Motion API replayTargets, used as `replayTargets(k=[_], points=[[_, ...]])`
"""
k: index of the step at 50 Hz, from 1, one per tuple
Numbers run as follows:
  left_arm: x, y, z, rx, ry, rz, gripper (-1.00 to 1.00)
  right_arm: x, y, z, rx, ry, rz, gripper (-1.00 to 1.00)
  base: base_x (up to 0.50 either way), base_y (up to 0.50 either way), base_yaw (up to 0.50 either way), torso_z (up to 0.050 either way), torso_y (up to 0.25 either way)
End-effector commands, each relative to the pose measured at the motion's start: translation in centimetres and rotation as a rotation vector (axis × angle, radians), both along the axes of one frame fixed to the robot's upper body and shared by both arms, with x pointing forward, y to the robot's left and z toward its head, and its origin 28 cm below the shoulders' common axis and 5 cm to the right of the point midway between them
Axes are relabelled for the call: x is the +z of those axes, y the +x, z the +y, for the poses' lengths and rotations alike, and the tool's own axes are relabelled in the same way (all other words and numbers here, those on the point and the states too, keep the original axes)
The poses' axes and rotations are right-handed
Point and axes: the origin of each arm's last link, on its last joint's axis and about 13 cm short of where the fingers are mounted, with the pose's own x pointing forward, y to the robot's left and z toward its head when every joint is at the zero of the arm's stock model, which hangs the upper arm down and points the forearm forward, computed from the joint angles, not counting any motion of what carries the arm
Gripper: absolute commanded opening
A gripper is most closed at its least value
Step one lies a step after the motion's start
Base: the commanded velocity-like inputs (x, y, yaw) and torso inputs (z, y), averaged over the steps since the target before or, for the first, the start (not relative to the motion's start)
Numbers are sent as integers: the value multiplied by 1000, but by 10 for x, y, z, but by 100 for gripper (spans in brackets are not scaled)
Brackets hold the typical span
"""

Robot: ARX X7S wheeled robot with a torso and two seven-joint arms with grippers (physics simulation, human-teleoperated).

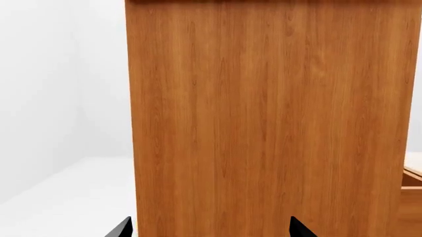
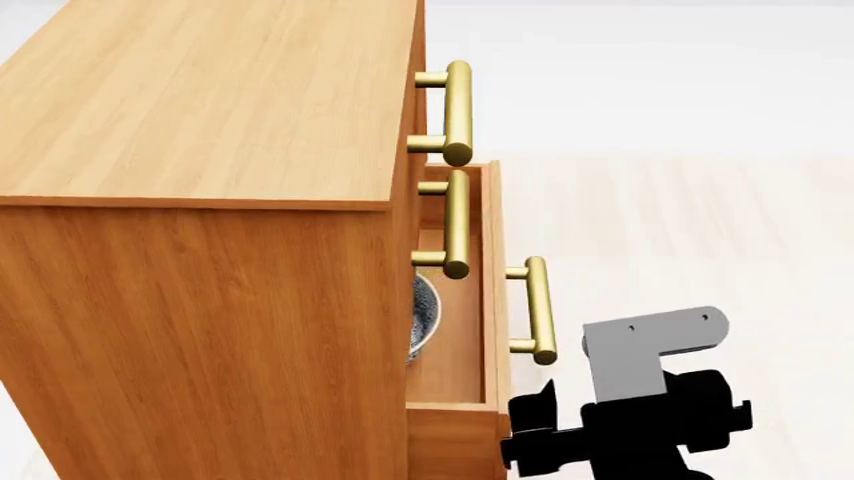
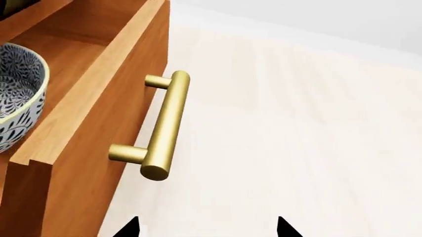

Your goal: Put the bowl in the bottom drawer of the cabinet and close it.

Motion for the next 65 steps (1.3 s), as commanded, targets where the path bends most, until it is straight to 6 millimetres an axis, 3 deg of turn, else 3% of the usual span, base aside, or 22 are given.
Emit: replayTargets(k=[1,65], points=[[0,1,0,6,-22,-8,100,12,10,12,47,29,-14,100,0,0,0,0,0],[4,0,1,23,-52,-15,100,18,22,48,169,63,1,100,0,0,0,0,0]])
